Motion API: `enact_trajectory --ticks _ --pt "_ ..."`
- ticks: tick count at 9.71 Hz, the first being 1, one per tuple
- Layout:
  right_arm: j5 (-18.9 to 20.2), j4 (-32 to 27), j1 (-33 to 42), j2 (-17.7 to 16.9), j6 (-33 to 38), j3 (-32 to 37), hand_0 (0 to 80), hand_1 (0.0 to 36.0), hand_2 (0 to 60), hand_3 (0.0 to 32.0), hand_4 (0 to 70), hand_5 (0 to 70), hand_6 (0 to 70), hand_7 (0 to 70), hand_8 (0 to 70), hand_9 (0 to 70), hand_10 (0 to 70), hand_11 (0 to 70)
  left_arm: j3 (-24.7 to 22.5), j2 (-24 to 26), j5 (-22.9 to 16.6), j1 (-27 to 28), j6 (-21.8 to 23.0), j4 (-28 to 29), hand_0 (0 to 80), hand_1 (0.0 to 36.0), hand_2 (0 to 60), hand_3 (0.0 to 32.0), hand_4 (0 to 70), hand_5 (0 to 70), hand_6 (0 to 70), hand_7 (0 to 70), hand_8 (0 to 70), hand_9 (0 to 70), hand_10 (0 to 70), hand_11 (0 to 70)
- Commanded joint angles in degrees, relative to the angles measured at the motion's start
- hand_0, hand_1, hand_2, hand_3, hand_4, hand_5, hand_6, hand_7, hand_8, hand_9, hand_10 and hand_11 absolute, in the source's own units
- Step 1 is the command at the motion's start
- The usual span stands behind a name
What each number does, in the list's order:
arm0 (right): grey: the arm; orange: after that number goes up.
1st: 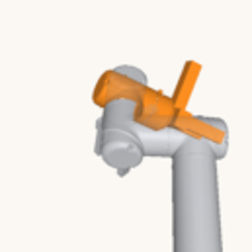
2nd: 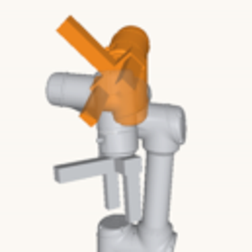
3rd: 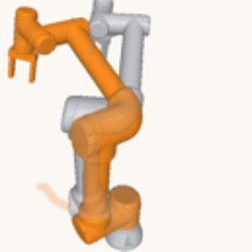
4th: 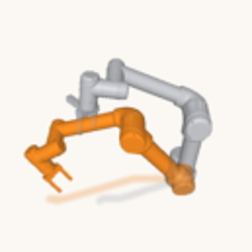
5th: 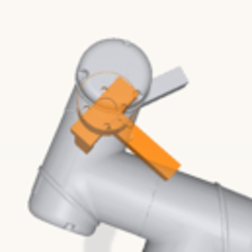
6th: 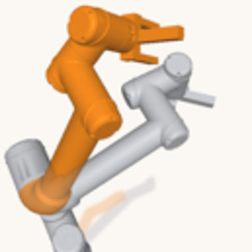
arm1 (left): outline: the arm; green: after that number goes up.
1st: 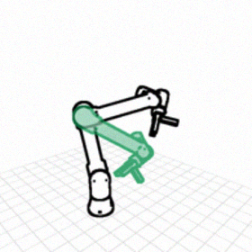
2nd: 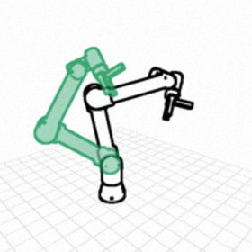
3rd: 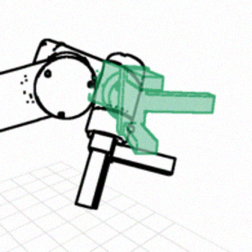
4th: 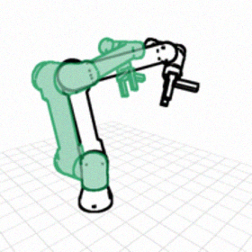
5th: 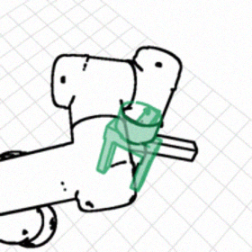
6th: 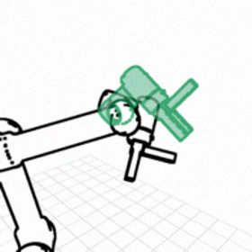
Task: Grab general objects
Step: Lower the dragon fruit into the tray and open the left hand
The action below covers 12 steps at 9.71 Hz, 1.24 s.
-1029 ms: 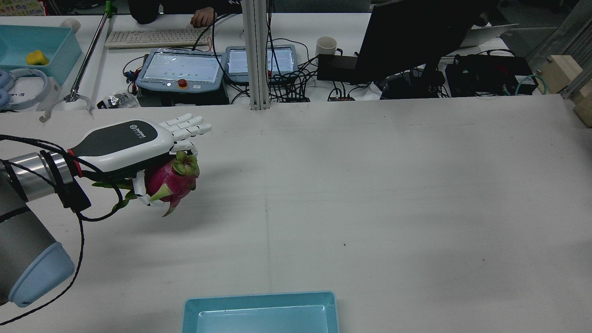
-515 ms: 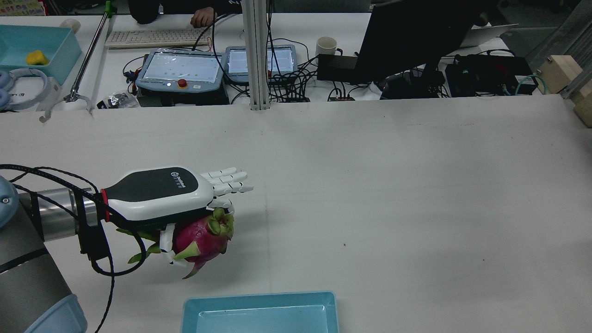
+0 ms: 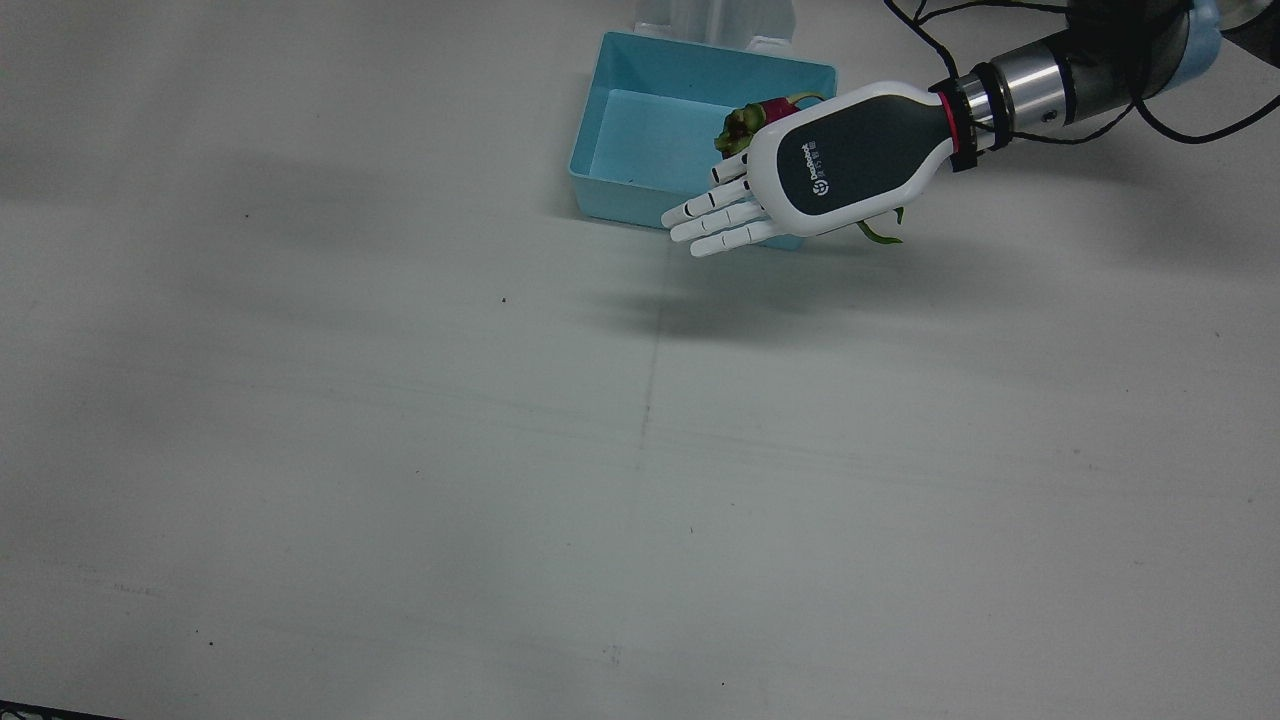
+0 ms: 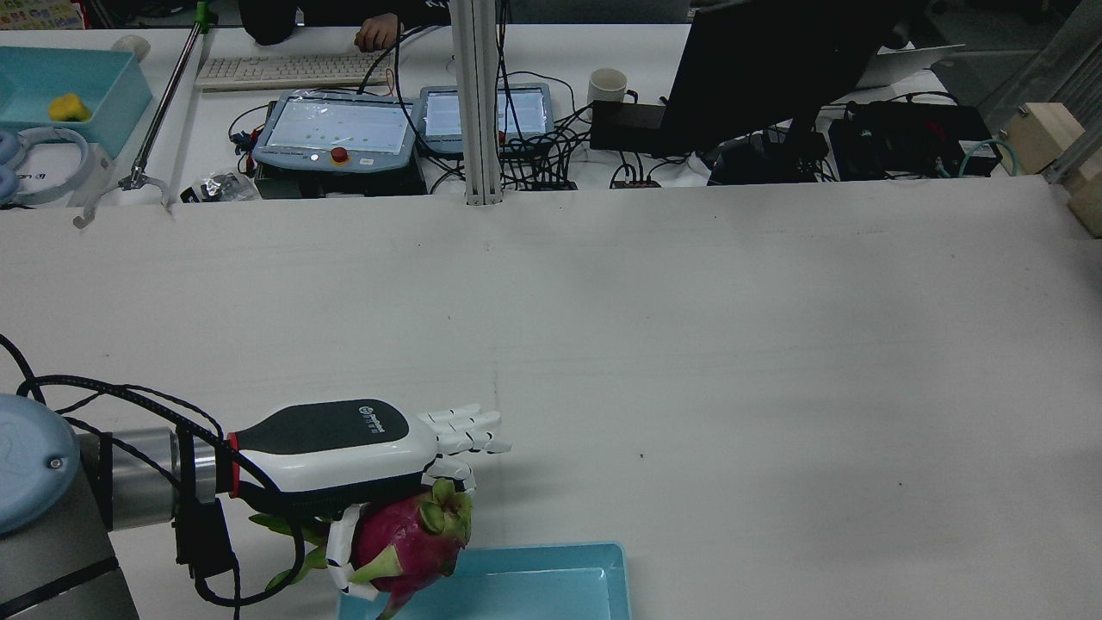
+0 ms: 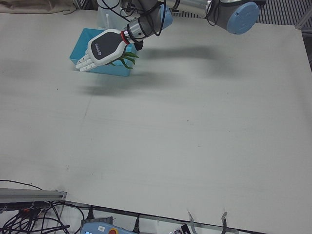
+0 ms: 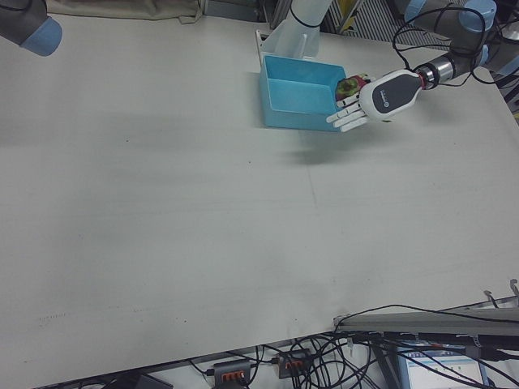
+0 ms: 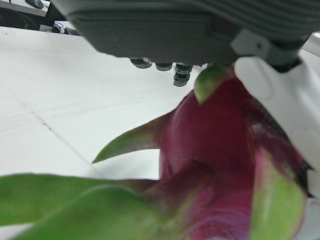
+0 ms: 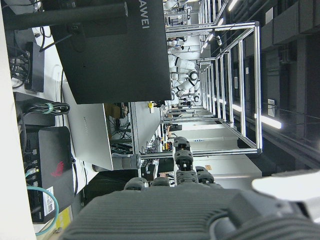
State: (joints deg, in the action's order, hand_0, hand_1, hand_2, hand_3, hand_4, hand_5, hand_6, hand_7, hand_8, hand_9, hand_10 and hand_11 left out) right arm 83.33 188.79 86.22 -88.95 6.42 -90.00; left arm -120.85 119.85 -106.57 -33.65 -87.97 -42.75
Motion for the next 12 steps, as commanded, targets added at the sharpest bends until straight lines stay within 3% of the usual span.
enact_trajectory --ticks 1,2,3,4,5,6,7,8,10,12 --pt "0.0 0.0 0.0 0.0 0.0 0.0 0.0 0.0 0.0 0.0 0.0 0.0 0.0 0.0 0.0 0.0 0.0 0.0 0.4 -0.7 0.0 3.2 1.2 -1.2 57.8 36.0 60.0 0.0 25.2 47.1 0.0 14.9 0.0 1.5 0.0 0.0" --pt "0.0 0.0 0.0 0.0 0.0 0.0 0.0 0.0 0.0 0.0 0.0 0.0 0.0 0.0 0.0 0.0 0.0 0.0 0.4 -0.8 -0.2 5.0 1.2 -2.7 56.9 34.7 60.0 0.0 22.1 43.6 0.0 14.5 0.0 1.5 0.0 0.0" --pt "0.0 0.0 0.0 0.0 0.0 0.0 0.0 0.0 0.0 0.0 0.0 0.0 0.0 0.0 0.0 0.0 0.0 0.0 0.7 -1.0 0.0 7.9 1.2 -3.1 54.3 25.3 25.1 0.0 15.2 35.8 0.0 13.8 0.0 1.3 0.0 0.0" --pt "0.1 0.0 0.0 0.0 0.0 0.0 0.0 0.0 0.0 0.0 0.0 0.0 0.0 0.0 0.0 0.0 0.0 0.0 0.9 -1.5 0.2 9.1 1.2 -3.4 50.0 16.2 1.9 0.0 3.5 24.0 0.0 12.3 0.0 1.0 0.0 0.0" --pt "0.0 0.0 0.0 0.0 0.0 0.0 0.0 0.0 0.0 0.0 0.0 0.0 0.0 0.0 0.0 0.0 0.0 0.0 1.1 -1.6 0.3 9.2 1.2 -3.9 48.8 13.9 0.0 0.2 0.0 14.2 0.0 10.3 0.0 0.6 0.0 0.0" --pt "0.0 0.0 0.0 0.0 0.0 0.0 0.0 0.0 0.0 0.0 0.0 0.0 0.0 0.0 0.0 0.0 0.0 0.0 1.1 -1.6 0.3 9.2 1.2 -4.3 48.6 12.5 0.0 24.0 0.0 3.9 0.0 6.9 0.0 0.0 0.0 0.0" --pt "0.0 0.0 0.0 0.0 0.0 0.0 0.0 0.0 0.0 0.0 0.0 0.0 0.0 0.0 0.0 0.0 0.0 0.0 1.1 -1.6 0.4 9.1 1.2 -4.5 48.3 11.0 0.0 32.0 0.0 0.0 0.0 5.2 0.0 0.0 0.0 0.0" --pt "0.0 0.0 0.0 0.0 0.0 0.0 0.0 0.0 0.0 0.0 0.0 0.0 0.0 0.0 0.0 0.0 0.0 0.0 1.1 -1.6 0.4 8.8 1.2 -4.6 47.9 9.5 0.0 32.0 0.0 0.0 0.0 4.8 0.0 0.0 0.0 0.0" --pt "0.1 0.0 0.0 0.0 0.0 0.0 0.0 0.0 0.0 0.0 0.0 0.0 0.0 0.0 0.0 0.0 0.0 0.0 1.2 -1.6 0.4 8.5 1.2 -4.8 46.8 6.5 0.0 25.8 0.0 0.0 0.0 5.4 0.0 0.0 0.0 0.0" --pt "0.0 0.0 0.0 0.0 0.0 0.0 0.0 0.0 0.0 0.0 0.0 0.0 0.0 0.0 0.0 0.0 0.0 0.0 3.2 -1.3 0.4 4.9 1.2 -4.8 46.2 4.4 0.0 28.0 0.0 0.0 0.0 4.8 0.0 0.0 0.0 0.0"
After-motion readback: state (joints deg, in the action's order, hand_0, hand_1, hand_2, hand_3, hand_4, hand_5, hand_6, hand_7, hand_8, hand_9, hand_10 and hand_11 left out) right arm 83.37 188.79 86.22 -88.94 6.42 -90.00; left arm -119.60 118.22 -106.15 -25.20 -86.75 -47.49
